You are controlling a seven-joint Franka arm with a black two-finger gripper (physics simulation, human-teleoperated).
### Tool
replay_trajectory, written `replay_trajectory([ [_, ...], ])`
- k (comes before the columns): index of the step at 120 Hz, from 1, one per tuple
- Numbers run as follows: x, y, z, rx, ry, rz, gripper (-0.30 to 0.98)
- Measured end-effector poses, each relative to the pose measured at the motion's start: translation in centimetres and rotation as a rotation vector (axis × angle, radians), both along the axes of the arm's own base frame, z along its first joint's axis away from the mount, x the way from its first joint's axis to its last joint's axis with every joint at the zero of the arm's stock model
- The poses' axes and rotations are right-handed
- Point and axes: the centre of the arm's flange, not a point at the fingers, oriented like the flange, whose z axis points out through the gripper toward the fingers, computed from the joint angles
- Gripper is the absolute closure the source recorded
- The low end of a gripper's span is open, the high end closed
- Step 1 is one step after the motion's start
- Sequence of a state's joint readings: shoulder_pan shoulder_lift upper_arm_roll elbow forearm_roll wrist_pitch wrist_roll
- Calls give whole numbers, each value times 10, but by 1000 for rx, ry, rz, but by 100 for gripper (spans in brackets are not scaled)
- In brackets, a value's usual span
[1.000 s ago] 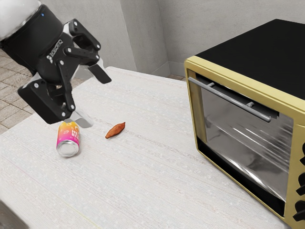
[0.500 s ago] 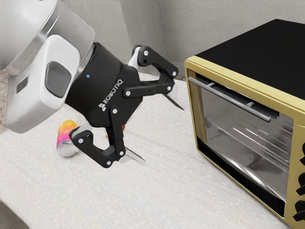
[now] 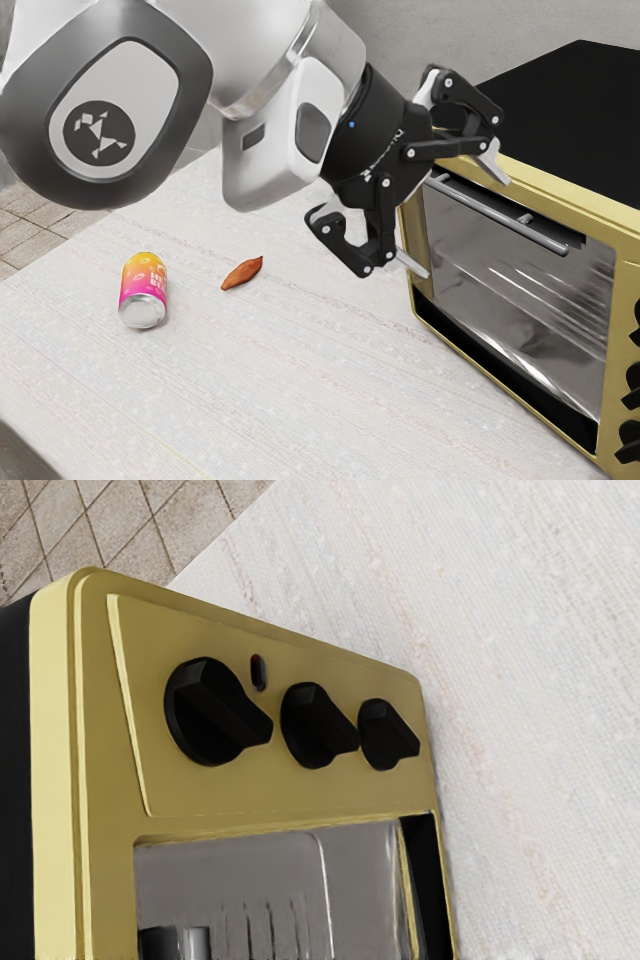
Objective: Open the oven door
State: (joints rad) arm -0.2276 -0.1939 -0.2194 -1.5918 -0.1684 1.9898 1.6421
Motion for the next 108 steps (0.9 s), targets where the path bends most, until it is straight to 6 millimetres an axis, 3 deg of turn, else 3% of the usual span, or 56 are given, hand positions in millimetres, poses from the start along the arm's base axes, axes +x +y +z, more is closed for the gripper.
replay_trajectory([
  [6,10,-1,-6,0,-21,-3,0],
  [21,78,27,-39,-3,-32,54,0],
  [36,103,52,-53,3,-68,91,0],
  [51,98,68,-53,18,-112,103,0],
  [74,73,16,-75,39,-113,-10,0],
  [108,76,28,-84,48,-135,-3,0],
])
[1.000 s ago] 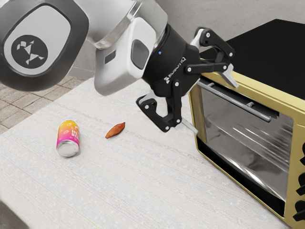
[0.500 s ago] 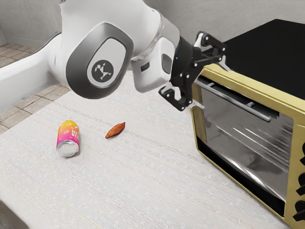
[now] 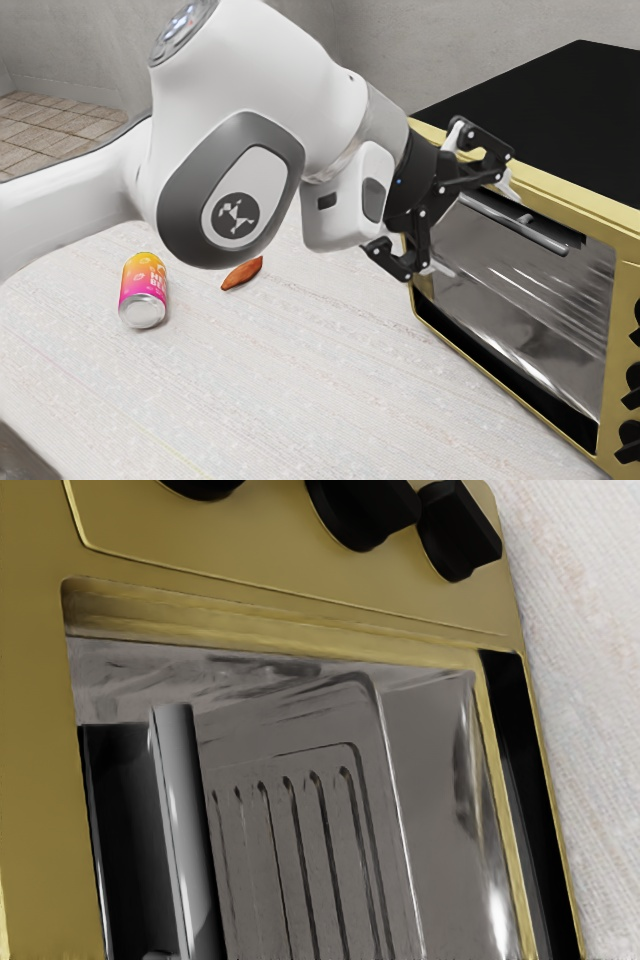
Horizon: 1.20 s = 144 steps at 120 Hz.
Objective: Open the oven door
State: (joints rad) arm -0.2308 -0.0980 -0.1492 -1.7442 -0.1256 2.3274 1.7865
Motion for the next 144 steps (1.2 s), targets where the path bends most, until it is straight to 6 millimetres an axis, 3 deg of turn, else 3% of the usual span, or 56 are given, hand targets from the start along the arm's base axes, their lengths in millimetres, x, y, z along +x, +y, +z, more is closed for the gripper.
replay_trajectory([
  [22,7,3,-1,-5,-11,1,0],
  [48,21,27,-6,-11,-13,44,0],
  [144,29,19,-28,3,32,26,0],
])
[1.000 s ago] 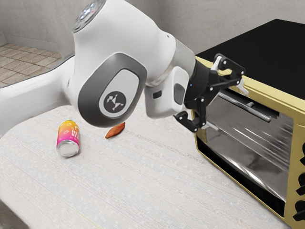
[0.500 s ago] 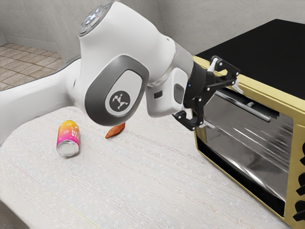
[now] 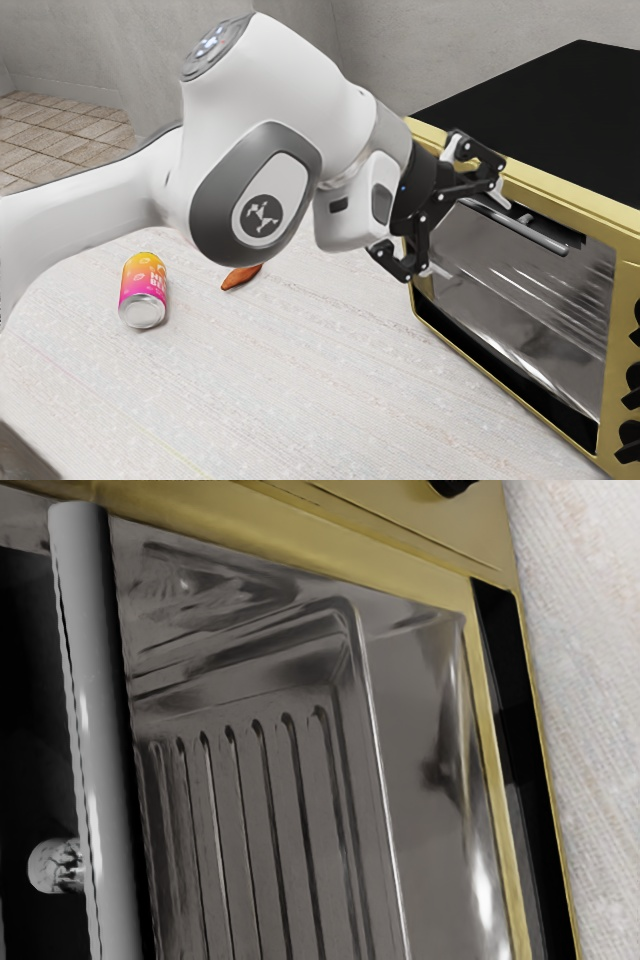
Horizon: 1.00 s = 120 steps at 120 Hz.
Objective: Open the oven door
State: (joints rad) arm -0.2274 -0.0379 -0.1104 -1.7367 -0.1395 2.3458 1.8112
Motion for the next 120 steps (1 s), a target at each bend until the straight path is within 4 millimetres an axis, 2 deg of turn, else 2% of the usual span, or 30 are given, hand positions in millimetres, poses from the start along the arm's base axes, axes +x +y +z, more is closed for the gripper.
replay_trajectory([
  [49,-3,2,-11,30,69,-15,0],
  [57,-14,5,-14,39,81,-16,0],
  [63,-33,12,-14,49,87,-13,6],
  [69,-58,25,-23,47,107,-3,5],
  [73,-75,42,-31,22,127,20,5],
  [79,-108,69,-33,-32,141,54,22],
  [81,-127,77,-32,-50,136,60,24],
  [83,-155,87,-21,-69,115,60,22],
  [87,-215,103,11,-106,48,40,18],
  [89,-250,103,35,-113,-3,14,16],
  [93,-320,104,122,-140,-171,-39,13],
  [95,-346,106,159,-150,-231,-54,12],
  [96,-352,111,174,-159,-250,-51,11],
  [97,-351,119,188,-174,-257,-40,11],
  [103,-303,170,251,-268,-230,60,8],
  [105,-288,181,264,-282,-221,90,7],
  [107,-268,191,270,-294,-201,126,7],
  [111,-220,216,261,-319,-125,227,5],
  [115,-166,242,234,-318,-13,363,4],
  [120,-100,245,205,-249,107,509,3],
])
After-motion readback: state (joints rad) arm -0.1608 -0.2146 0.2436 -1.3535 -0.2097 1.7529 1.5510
